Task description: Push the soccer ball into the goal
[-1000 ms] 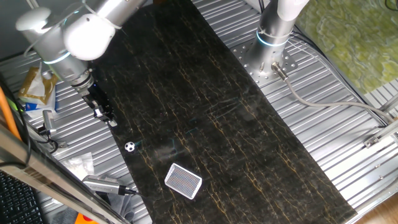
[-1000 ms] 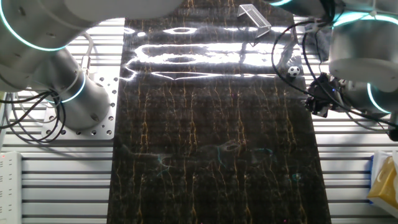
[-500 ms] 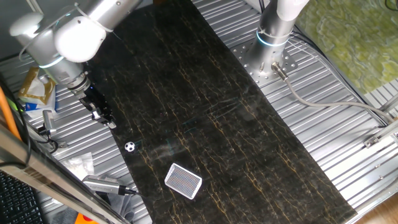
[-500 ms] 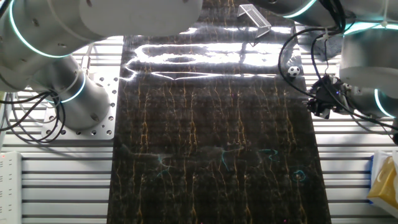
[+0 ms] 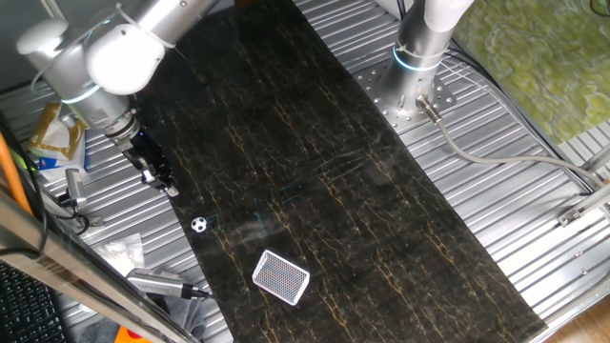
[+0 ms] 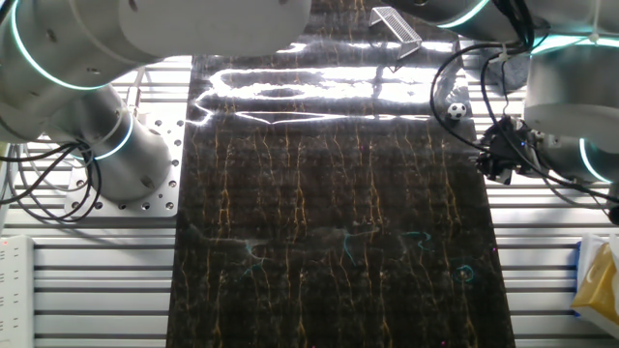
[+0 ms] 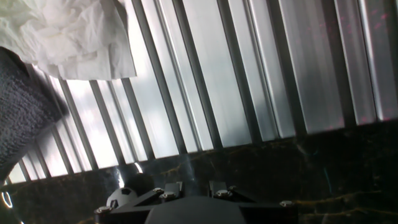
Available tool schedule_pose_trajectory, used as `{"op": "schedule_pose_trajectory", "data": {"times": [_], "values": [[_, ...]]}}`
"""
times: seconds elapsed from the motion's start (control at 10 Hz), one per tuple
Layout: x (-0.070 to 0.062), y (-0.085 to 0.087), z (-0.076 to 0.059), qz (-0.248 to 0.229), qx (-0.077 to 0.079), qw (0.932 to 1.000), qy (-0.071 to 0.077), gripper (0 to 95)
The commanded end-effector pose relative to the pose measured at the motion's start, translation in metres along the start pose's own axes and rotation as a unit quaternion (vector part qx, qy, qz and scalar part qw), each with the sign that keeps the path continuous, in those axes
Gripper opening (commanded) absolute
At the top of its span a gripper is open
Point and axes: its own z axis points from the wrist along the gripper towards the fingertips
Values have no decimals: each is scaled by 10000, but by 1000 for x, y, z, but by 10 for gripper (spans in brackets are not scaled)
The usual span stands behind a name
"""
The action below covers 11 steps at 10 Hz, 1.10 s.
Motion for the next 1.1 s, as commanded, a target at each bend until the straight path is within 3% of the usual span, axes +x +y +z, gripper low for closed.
{"op": "schedule_pose_trajectory", "data": {"times": [0.1,0.4,0.6,0.8,1.1], "values": [[1,0,0,2,7,10000,-6,190],[1,0,0,18,90,9999,-39,190],[1,0,0,-118,430,9989,-169,190],[1,0,0,-337,436,9984,-154,190],[1,0,0,-751,456,9961,5,190]]}}
